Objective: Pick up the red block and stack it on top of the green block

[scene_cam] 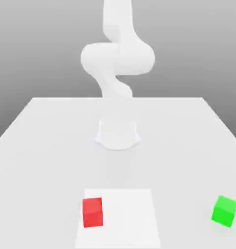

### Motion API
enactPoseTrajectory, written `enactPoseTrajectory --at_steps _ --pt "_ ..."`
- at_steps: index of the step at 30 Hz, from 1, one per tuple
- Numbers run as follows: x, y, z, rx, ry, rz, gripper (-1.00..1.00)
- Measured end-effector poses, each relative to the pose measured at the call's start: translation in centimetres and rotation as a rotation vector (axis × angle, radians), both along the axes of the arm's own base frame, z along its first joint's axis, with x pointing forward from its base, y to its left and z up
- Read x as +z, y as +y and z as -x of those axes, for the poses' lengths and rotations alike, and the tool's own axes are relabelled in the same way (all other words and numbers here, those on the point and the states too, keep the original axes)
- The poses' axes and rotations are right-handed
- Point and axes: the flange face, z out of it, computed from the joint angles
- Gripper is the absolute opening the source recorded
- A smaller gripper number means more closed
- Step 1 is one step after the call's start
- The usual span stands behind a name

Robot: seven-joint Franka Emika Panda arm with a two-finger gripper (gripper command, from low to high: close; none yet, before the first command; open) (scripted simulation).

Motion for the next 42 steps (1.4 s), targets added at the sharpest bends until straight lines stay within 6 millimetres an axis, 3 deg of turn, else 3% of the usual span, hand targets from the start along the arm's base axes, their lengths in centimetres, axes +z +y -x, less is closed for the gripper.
enactPoseTrajectory --at_steps 5,11,16,21,27,28,35,40,42 --pt "-10.4 -1.5 -5.3 0.025 0.168 0.015 0.00" --pt "-23.4 -3.1 -8.0 0.056 0.364 0.029 0.00" --pt "-34.0 -4.4 -7.3 0.083 0.526 0.038 0.00" --pt "-43.8 -5.6 -4.2 0.107 0.687 0.044 0.00" --pt "-51.1 -5.7 -3.6 0.116 0.716 0.046 0.00" --pt "-51.7 -5.7 -3.5 0.116 0.717 0.046 -1.00" --pt "-51.7 -5.7 -3.5 0.117 0.717 0.046 -1.00" --pt "-46.8 -5.7 -3.6 0.116 0.717 0.046 -1.00" --pt "-45.6 -3.2 -4.3 0.169 0.717 0.066 -1.00"
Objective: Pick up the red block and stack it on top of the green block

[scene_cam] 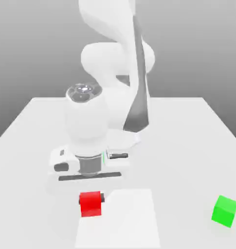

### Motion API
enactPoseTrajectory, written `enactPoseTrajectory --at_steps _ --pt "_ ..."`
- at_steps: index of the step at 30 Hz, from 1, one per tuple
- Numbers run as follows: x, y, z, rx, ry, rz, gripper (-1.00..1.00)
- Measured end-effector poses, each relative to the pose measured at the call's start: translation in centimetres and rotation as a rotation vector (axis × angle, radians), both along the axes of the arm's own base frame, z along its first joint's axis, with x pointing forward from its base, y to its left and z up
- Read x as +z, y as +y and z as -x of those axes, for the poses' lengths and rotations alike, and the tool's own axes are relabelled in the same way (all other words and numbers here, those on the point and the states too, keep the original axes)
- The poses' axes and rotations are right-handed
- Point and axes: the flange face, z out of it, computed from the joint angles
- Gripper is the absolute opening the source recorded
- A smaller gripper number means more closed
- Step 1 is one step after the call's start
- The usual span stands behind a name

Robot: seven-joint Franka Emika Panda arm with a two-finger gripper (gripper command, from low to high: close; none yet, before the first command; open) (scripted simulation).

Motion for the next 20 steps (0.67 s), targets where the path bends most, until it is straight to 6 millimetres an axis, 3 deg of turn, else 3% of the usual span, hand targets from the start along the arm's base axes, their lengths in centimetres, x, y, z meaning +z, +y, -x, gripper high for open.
enactPoseTrajectory --at_steps 6,9,12,14,16,17,20 --pt "1.7 15.0 -1.7 0.305 0.003 0.002 -1.00" --pt "2.5 22.6 -0.7 0.452 0.003 0.001 -1.00" --pt "3.2 30.1 1.6 0.596 0.000 0.000 -1.00" --pt "1.5 32.0 2.3 0.632 -0.001 0.000 -1.00" --pt "-1.1 32.4 2.5 0.642 -0.002 0.000 -1.00" --pt "-2.1 32.5 2.6 0.644 -0.002 0.000 1.00" --pt "-2.1 32.5 2.6 0.644 -0.002 0.000 1.00"
